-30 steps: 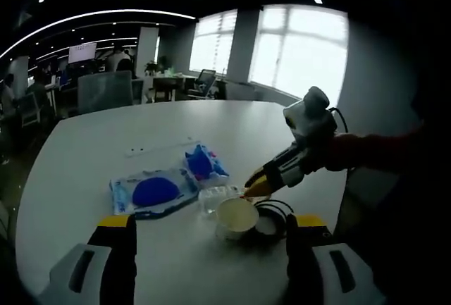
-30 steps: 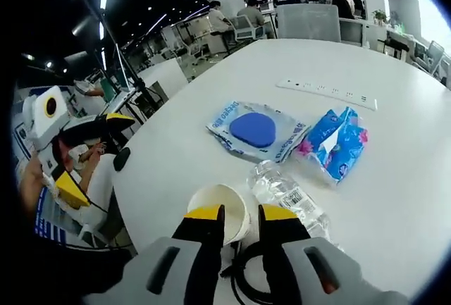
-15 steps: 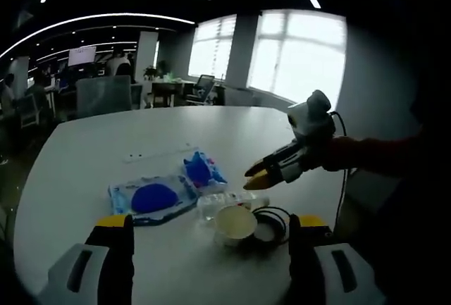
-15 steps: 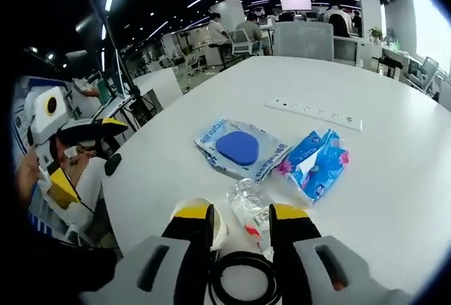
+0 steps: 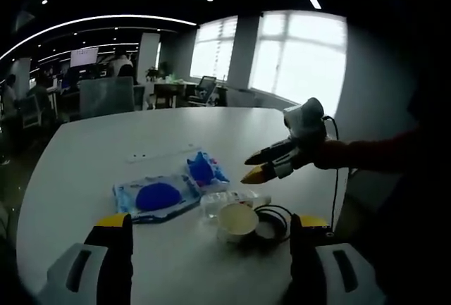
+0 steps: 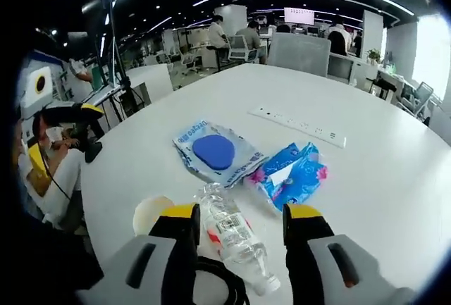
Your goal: Arrange the tabletop items into an orderly group along one side of the table until the central work area is clear of visible clutter.
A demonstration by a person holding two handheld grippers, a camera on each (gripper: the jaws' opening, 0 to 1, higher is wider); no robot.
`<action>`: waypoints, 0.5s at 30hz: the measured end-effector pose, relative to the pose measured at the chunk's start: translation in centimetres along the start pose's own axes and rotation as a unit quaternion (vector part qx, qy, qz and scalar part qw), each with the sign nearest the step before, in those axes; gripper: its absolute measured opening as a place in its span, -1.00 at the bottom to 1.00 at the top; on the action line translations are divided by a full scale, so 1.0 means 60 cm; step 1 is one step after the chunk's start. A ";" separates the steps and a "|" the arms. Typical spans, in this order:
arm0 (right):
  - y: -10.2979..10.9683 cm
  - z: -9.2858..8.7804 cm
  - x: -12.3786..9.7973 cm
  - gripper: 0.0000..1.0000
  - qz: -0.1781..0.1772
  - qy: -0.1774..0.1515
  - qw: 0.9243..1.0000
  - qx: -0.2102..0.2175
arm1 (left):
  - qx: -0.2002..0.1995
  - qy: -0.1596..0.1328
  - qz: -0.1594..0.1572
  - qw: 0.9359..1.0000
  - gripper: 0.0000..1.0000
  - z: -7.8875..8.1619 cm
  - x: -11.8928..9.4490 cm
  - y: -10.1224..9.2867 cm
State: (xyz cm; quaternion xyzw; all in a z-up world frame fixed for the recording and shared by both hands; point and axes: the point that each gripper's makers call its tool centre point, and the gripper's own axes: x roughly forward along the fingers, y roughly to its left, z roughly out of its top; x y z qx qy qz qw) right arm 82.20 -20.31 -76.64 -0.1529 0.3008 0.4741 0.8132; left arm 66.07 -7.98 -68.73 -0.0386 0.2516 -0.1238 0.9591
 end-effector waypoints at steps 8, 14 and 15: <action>-0.027 0.005 0.013 0.03 -0.024 -0.014 0.999 -0.024 | 0.002 -0.001 0.001 1.000 0.83 -0.003 -0.005 0.006; -0.043 0.000 0.040 0.05 -0.034 -0.011 0.999 -0.025 | 0.002 -0.005 0.002 1.000 0.82 -0.002 -0.006 0.005; -0.044 0.002 0.039 0.05 -0.037 -0.008 0.999 -0.024 | 0.001 -0.005 0.001 1.000 0.82 -0.002 -0.006 0.005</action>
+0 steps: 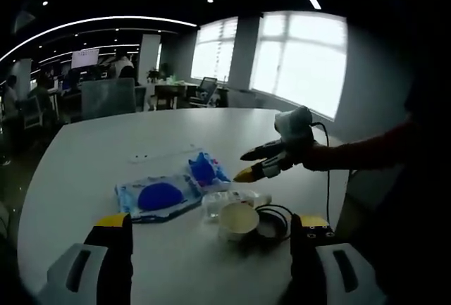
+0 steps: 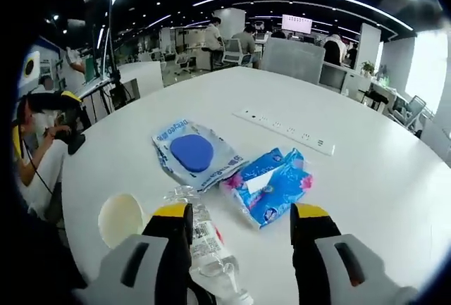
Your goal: Arrange the tabletop items into an orderly group along one side of the table until the central work area is clear of visible clutter.
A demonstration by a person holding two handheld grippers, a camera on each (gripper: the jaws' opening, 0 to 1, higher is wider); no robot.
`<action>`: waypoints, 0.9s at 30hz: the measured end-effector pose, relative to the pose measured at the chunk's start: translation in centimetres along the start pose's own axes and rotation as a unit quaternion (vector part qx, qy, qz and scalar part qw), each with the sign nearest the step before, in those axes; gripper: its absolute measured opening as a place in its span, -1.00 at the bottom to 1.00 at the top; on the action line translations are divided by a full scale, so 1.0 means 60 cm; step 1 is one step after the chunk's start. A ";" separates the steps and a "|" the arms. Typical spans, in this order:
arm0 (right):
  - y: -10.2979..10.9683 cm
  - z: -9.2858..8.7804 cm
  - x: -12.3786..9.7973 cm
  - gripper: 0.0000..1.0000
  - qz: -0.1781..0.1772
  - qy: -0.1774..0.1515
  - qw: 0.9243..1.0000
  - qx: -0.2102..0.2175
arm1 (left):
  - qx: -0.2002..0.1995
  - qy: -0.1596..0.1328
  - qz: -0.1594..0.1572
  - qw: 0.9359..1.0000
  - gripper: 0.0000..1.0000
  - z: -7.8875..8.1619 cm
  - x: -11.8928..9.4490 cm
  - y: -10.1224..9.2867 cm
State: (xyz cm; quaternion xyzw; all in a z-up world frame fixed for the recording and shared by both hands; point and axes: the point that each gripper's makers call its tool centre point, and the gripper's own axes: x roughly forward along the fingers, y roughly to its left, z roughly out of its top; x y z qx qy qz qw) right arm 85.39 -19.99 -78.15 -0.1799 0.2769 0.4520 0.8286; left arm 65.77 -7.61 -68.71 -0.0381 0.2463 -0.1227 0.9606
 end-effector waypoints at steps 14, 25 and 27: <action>-0.034 0.016 0.047 0.04 -0.044 -0.003 0.995 0.095 | 0.000 0.000 0.005 1.000 0.83 0.000 -0.007 0.014; -0.049 0.010 0.083 -0.07 -0.072 0.010 0.989 0.130 | 0.002 -0.003 0.011 1.000 0.84 0.000 -0.012 0.027; -0.052 0.010 0.090 -0.07 -0.076 0.013 0.988 0.132 | 0.003 -0.005 0.011 1.000 0.86 0.002 -0.012 0.027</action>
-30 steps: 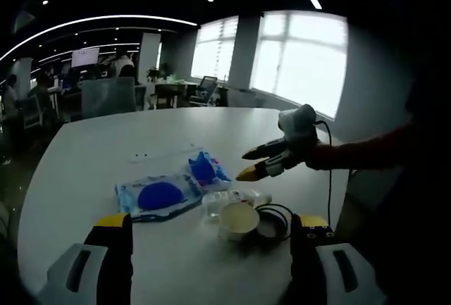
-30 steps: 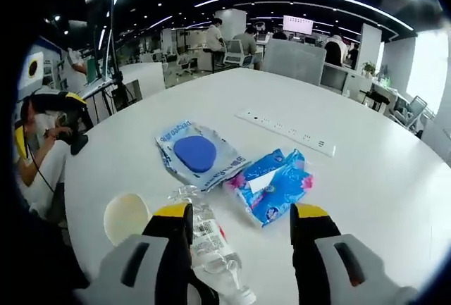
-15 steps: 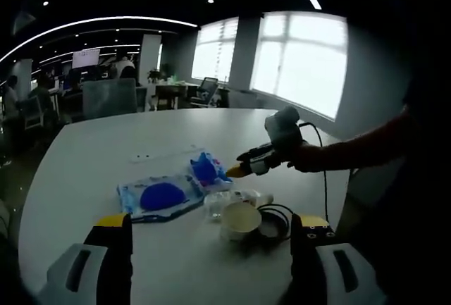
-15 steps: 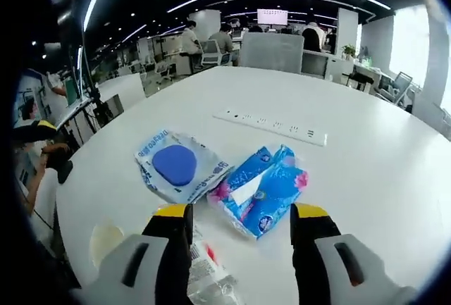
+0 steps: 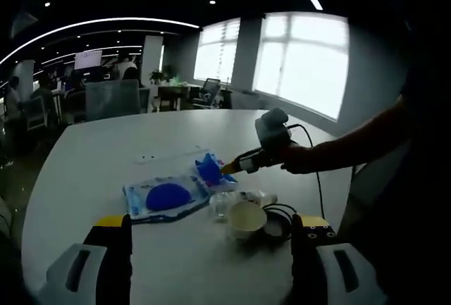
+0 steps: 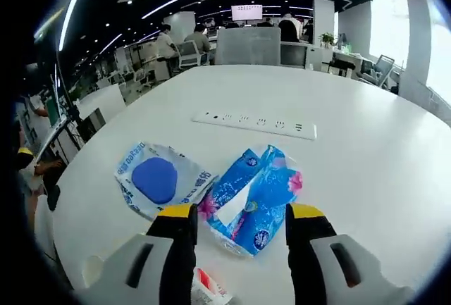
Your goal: Arrange the tabletop items into an orderly group along one side of the table until the central work area is clear of visible clutter.
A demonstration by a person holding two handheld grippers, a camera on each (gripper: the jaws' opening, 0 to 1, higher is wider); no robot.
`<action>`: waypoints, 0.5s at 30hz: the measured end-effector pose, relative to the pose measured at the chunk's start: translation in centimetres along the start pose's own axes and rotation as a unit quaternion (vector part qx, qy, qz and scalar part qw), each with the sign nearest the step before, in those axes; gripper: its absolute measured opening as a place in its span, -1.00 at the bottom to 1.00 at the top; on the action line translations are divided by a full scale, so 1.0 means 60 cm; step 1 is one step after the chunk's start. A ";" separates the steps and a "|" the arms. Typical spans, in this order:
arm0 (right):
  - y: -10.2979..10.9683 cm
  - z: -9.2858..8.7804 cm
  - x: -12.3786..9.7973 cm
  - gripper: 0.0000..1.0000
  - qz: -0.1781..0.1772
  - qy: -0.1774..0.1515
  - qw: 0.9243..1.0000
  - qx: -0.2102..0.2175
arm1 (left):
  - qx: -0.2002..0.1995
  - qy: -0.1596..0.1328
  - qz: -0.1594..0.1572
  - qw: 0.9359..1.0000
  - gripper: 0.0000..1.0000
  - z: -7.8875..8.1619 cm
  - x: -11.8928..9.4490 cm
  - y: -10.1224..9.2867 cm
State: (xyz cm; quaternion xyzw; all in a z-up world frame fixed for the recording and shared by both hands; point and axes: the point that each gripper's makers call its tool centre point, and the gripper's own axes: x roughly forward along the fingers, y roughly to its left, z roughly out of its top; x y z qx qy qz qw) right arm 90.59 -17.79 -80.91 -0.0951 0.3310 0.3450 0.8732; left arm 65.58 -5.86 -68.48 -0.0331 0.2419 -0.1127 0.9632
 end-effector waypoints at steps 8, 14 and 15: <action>-0.003 -0.009 0.025 -0.09 -0.009 0.021 1.000 0.008 | 0.015 0.012 0.002 1.000 0.91 0.001 -0.001 0.005; -0.004 -0.011 0.044 -0.17 -0.017 0.037 0.999 0.001 | 0.021 0.013 -0.003 1.000 0.97 0.003 -0.007 0.005; -0.004 -0.011 0.047 -0.19 -0.019 0.038 0.999 -0.003 | 0.023 0.016 -0.004 1.000 0.99 0.002 -0.008 0.005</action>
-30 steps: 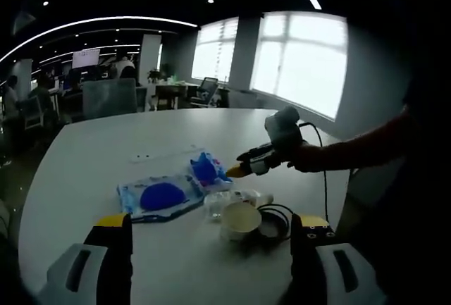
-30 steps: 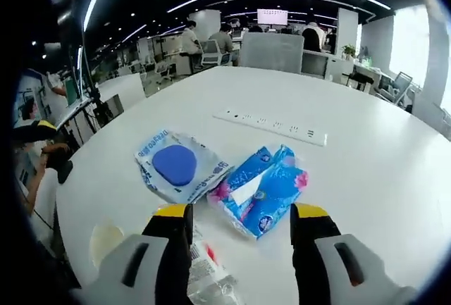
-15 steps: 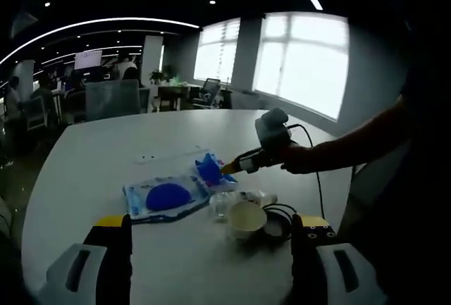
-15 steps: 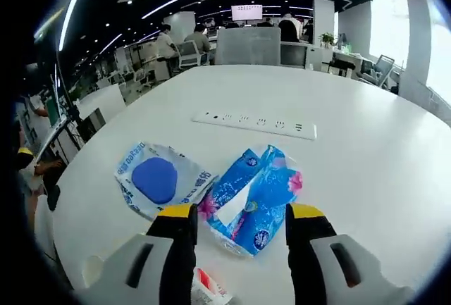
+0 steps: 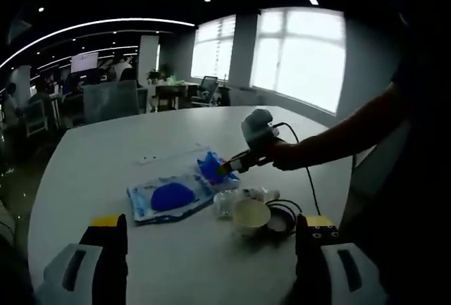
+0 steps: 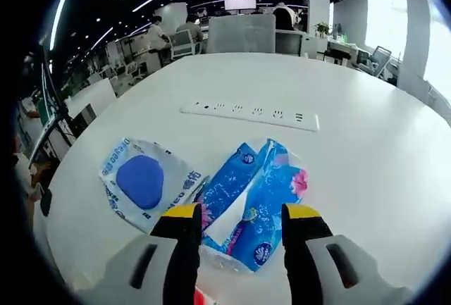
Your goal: Arrange the tabletop items into an orderly group along one side of the table until the central work area is clear of visible clutter.
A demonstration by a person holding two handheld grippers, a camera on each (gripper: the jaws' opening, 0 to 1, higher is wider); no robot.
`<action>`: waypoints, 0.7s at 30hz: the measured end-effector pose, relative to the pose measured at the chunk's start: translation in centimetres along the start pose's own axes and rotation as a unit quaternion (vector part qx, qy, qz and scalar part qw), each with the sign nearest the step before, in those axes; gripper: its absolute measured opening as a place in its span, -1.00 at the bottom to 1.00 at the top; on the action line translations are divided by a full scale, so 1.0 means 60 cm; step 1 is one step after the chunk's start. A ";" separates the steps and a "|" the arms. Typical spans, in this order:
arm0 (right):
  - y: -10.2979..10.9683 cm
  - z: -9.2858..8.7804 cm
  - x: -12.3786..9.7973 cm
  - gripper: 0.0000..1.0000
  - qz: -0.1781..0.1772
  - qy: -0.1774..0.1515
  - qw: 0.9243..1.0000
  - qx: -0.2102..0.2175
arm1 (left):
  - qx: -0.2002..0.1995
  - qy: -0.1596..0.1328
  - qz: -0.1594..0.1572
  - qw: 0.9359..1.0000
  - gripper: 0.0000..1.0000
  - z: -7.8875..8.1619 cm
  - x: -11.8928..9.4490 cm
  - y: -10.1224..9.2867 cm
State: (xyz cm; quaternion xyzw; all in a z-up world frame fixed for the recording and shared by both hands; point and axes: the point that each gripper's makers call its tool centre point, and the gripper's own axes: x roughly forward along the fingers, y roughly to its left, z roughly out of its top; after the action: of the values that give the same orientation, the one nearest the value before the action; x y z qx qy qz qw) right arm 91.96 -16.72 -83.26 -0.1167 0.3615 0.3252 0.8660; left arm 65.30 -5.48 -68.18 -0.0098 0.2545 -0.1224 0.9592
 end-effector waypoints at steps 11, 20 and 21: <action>-0.003 -0.013 0.022 -0.48 -0.022 0.039 0.999 -0.006 | -0.001 0.016 -0.002 1.000 0.97 -0.017 -0.012 0.008; -0.015 -0.019 0.028 -0.80 -0.041 0.052 0.998 0.007 | -0.009 0.024 -0.002 1.000 0.95 -0.035 -0.018 0.026; -0.016 -0.019 0.028 -0.85 -0.044 0.053 0.998 0.010 | -0.010 0.023 -0.003 1.000 0.95 -0.036 -0.019 0.028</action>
State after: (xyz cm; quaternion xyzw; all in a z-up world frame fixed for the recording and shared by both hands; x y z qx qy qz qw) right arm 92.83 -17.13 -85.29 -0.1411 0.4042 0.2767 0.8603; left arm 63.65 -3.50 -69.66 -0.0172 0.2779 -0.1227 0.9526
